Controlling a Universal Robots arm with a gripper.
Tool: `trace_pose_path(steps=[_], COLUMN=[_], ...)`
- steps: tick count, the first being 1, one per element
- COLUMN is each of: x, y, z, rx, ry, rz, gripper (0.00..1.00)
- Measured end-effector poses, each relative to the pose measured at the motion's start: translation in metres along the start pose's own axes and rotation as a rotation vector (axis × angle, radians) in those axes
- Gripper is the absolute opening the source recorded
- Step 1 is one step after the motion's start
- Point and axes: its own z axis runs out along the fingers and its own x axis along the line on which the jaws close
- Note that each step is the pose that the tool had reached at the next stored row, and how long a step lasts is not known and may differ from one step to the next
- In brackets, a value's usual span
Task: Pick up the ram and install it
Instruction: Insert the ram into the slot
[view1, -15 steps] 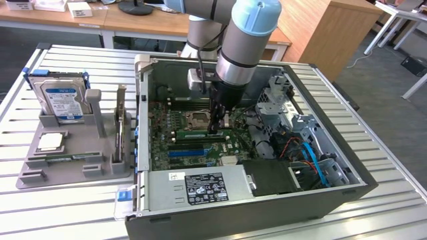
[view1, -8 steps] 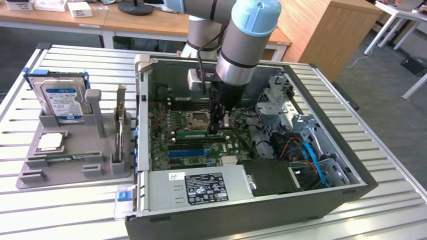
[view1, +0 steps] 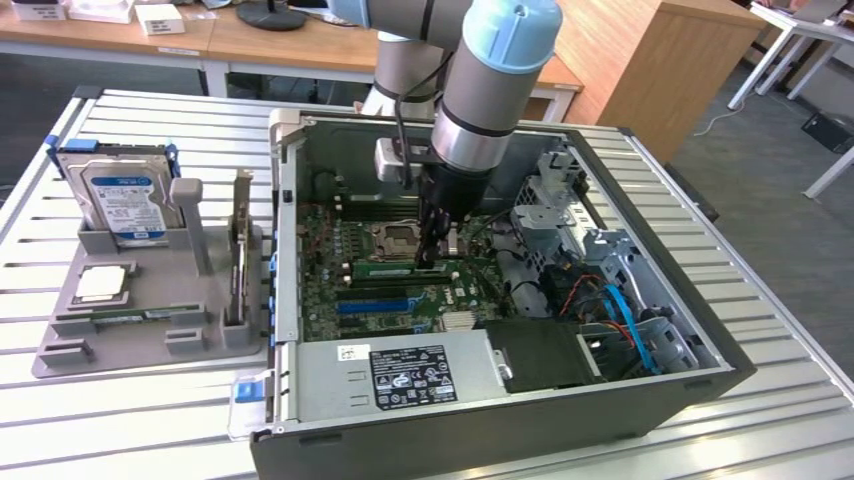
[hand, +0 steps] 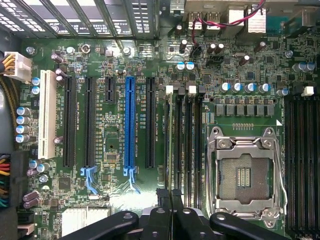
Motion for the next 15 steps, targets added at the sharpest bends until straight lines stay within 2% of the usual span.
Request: trace_pose_path(steps=[15], x=[0.0], y=[0.0], z=[0.0006], rx=[0.0], ry=[0.0001], rz=[-0.006], gripper=[0.12])
